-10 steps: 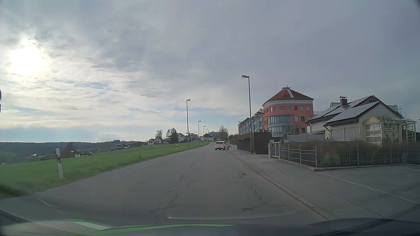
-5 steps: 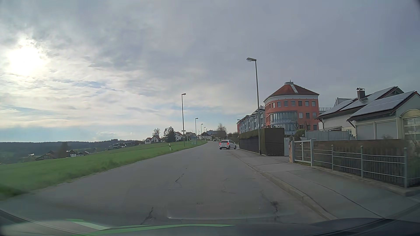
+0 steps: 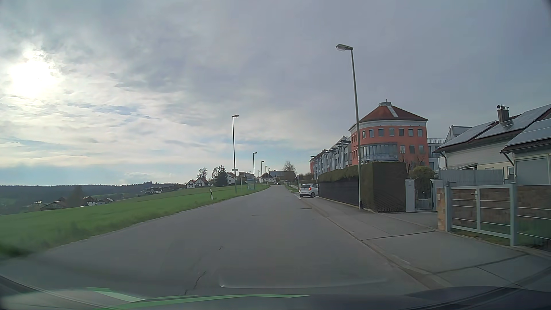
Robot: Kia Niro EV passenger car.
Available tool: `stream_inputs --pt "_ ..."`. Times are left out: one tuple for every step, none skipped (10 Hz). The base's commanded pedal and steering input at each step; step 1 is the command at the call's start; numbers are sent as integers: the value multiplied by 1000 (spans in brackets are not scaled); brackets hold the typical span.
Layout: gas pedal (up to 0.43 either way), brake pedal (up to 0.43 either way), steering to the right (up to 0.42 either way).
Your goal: Follow the waypoints while adhering to traffic rules and regulations
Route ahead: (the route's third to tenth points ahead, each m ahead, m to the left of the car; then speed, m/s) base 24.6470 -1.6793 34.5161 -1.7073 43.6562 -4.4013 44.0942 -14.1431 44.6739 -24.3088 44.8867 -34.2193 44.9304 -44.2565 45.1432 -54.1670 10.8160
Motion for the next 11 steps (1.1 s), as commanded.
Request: stream_inputs --pt "0 0 2" --pt "0 0 1" --pt "0 0 1" --pt "0 6 1" --pt "0 18 1" --pt "0 37 1" --pt "0 55 1" --pt "0 73 1" --pt "0 91 1" --pt "0 98 1" --pt "0 110 0"
